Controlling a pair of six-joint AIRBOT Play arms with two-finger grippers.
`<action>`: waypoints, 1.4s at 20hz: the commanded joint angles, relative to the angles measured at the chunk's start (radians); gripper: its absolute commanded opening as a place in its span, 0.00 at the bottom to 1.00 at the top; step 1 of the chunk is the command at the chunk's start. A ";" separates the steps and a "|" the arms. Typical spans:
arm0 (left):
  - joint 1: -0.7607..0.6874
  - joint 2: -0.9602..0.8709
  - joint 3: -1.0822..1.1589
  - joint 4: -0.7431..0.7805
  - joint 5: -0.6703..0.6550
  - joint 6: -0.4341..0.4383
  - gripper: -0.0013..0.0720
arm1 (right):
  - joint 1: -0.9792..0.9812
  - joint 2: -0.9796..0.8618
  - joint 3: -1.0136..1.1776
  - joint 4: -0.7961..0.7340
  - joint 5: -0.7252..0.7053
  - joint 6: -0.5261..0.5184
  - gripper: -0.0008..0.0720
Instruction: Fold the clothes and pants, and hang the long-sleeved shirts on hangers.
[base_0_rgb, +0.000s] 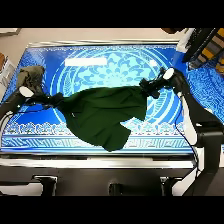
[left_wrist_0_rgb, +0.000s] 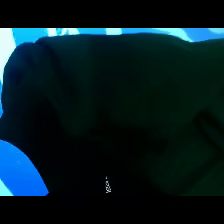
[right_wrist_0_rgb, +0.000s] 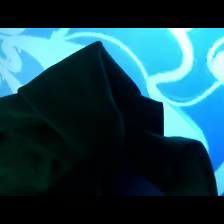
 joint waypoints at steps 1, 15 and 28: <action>-0.002 -0.055 -0.002 -0.014 0.010 0.003 0.04 | -0.026 -0.019 0.002 0.018 -0.033 0.001 0.30; 0.001 -0.030 -0.002 -0.015 -0.027 0.001 0.04 | -0.258 0.148 -0.384 0.224 0.272 -0.465 0.61; 0.002 -0.030 -0.002 -0.015 -0.024 0.001 0.04 | -0.091 0.149 -0.476 0.246 0.113 -0.475 0.05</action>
